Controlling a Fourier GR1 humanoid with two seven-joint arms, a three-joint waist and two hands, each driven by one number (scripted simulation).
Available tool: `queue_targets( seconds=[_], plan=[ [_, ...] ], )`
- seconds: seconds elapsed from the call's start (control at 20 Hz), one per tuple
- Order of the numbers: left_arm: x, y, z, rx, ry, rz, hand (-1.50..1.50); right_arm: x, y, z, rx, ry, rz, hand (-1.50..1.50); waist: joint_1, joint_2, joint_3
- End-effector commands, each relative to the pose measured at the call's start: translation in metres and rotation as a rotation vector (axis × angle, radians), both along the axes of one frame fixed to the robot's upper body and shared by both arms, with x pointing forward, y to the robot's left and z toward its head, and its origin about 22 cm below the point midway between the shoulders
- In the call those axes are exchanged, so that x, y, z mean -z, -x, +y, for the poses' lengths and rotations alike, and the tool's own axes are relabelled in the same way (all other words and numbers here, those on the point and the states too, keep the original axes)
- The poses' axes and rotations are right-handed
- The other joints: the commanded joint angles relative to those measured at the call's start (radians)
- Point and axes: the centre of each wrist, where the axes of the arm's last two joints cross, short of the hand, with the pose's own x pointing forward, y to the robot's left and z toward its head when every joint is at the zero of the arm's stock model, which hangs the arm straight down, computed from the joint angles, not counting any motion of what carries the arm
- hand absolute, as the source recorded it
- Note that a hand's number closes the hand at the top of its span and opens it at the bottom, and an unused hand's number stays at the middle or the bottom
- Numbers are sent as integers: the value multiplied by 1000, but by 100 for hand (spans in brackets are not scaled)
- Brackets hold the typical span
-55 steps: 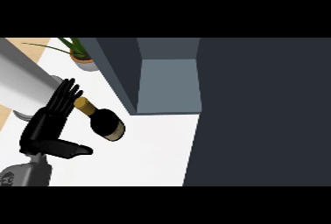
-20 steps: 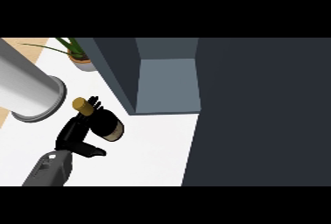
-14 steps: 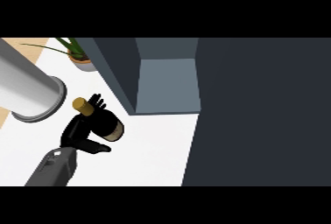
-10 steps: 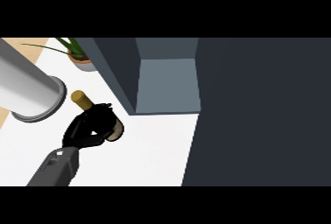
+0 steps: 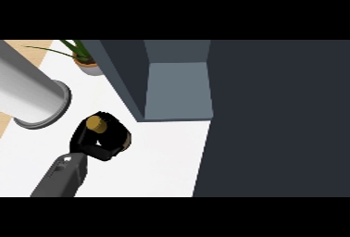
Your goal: Pick up the wine, place it into the cabinet and close the cabinet
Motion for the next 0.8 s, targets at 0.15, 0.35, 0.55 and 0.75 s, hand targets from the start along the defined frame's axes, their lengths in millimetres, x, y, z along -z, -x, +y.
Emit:
queue_targets(
  seconds=[0.15,0.35,0.55,0.75],
  plan=[
    [36,61,10,-99,15,-31,150,-13,30,-12,10,-40,-68,-150,18,-4,1],
    [30,67,-7,-90,15,-49,150,-18,36,-18,13,-38,-79,-150,23,-7,1],
    [26,69,-35,-31,66,-58,150,-16,37,-10,11,-65,-68,-150,17,-10,0],
    [6,59,-50,-15,102,-78,150,-25,44,-25,26,-28,-83,-150,15,-8,1]
  ],
)
